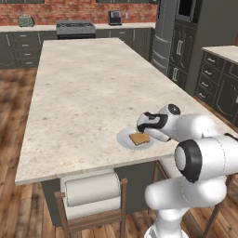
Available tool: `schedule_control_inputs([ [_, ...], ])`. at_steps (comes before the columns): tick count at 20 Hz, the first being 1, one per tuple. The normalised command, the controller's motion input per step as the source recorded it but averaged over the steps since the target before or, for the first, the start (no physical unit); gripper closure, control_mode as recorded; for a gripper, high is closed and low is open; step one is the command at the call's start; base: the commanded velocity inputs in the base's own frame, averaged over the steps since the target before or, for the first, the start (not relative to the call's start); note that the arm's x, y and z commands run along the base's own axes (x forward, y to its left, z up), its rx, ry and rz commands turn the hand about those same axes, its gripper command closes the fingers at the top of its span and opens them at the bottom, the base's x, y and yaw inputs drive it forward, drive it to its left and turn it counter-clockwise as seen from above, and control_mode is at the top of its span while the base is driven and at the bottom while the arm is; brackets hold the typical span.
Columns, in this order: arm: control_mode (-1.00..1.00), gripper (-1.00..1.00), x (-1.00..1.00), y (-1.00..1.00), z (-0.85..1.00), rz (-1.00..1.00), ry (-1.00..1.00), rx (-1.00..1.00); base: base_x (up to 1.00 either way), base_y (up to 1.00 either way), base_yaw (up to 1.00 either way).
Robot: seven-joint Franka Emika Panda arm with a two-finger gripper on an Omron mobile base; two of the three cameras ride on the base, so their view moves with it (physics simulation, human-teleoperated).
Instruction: Start the toaster. Once the lever pops up, take the bread to the plate on the dining counter.
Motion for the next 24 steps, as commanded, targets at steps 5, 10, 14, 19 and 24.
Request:
schedule_control_inputs([
  [5,-1.00,-1.00,-0.50,0.35,0.81,-0.01,0.00,-0.11,0.00,0.00,0.00],
  [10,-1.00,-1.00,-0.54,0.04,1.00,-0.07,0.00,0.00,0.00,0.00,0.00],
  [14,-1.00,-1.00,-0.78,-0.09,0.94,-0.08,0.00,0.00,0.00,0.00,0.00],
  [19,-1.00,-1.00,-0.96,-0.05,0.65,-0.03,0.00,0.00,0.00,0.00,0.00],
  [24,-1.00,-1.00,-1.00,-0.04,0.53,0.00,-0.01,0.00,0.00,0.00,0.00],
])
